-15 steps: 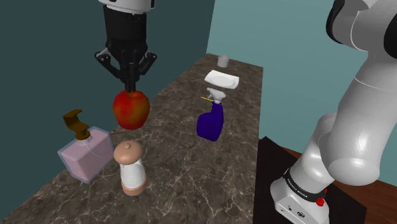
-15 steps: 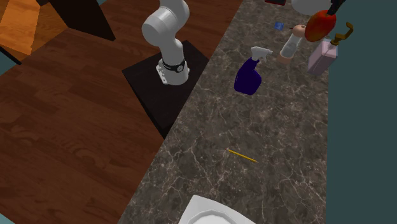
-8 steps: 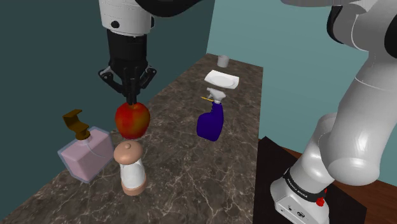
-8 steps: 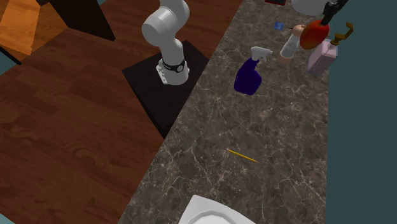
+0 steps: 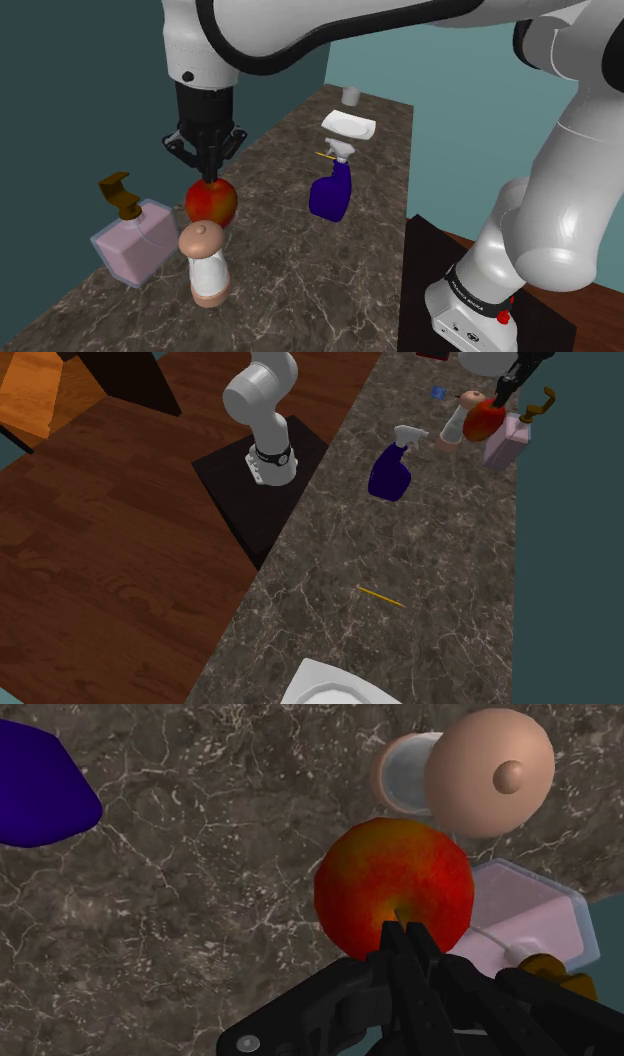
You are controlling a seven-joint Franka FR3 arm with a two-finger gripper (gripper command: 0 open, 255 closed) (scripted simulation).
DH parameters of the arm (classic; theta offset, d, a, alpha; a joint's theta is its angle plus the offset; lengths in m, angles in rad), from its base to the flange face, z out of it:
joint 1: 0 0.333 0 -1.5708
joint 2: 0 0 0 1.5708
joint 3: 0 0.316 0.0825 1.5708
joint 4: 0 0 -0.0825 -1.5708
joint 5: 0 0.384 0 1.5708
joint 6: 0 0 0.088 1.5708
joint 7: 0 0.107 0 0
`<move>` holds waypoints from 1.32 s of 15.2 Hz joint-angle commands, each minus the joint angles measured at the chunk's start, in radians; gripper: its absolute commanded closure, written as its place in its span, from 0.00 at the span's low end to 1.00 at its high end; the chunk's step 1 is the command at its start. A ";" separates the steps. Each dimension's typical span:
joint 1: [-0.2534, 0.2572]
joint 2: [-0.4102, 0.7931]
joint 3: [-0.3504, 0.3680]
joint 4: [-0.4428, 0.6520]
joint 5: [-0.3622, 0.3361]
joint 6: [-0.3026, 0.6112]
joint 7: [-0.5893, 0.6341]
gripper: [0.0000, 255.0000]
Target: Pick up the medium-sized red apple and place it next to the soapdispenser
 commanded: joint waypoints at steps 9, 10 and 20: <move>0.003 0.028 -0.002 -0.103 -0.014 0.129 0.009 1.00; 0.003 0.032 -0.003 -0.112 -0.016 0.142 0.010 1.00; 0.006 0.057 -0.005 -0.156 -0.029 0.209 0.017 1.00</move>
